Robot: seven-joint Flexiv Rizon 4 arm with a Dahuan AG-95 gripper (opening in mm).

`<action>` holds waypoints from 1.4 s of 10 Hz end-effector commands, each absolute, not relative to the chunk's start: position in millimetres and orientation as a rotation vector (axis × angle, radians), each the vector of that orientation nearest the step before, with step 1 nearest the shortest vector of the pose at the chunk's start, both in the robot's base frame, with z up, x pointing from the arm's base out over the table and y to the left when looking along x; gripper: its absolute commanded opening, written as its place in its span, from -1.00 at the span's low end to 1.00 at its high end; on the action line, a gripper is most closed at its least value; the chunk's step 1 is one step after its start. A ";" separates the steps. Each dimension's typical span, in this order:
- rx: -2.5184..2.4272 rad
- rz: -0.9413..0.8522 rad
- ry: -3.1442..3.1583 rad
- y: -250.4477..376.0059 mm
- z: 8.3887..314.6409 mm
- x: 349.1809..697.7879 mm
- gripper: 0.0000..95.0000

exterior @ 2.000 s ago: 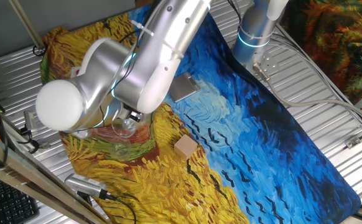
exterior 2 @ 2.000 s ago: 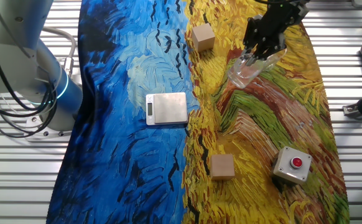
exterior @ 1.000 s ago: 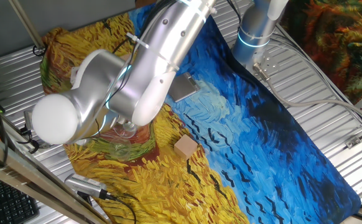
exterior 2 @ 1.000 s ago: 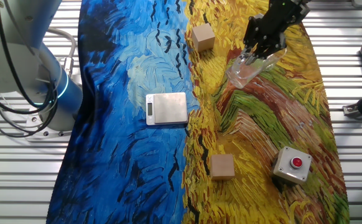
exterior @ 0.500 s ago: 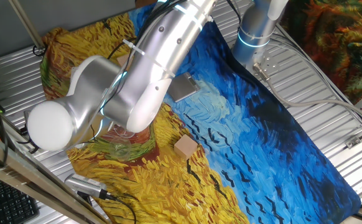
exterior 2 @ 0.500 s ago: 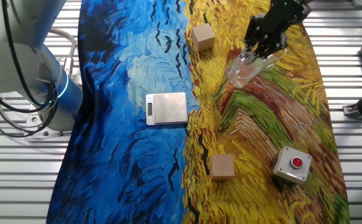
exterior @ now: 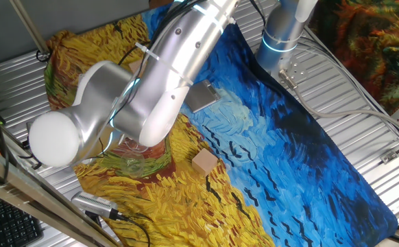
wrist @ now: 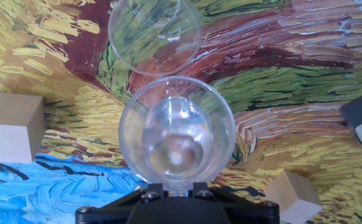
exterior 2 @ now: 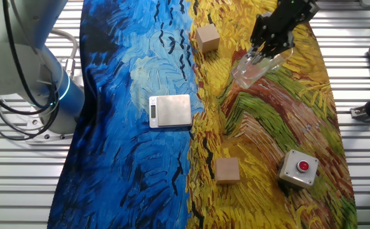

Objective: Pour the water from one cup into another empty cup

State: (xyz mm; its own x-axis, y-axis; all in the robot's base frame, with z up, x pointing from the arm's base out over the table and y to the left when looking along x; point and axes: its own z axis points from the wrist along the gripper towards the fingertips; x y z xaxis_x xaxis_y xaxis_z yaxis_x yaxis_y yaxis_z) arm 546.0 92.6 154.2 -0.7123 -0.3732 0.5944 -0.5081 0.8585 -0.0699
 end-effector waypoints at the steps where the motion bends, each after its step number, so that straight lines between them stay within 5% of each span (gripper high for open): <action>1: 0.636 0.299 -2.440 95.3 156.2 549.5 -1.00; 14: 0.604 0.319 -2.360 95.9 154.6 551.3 -1.00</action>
State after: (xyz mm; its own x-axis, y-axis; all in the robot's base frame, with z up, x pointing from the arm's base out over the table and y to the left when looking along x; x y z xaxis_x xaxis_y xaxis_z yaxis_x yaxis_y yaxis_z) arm 552.6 96.3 154.9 -0.6652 -0.3354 0.6671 -0.5010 0.8630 -0.0657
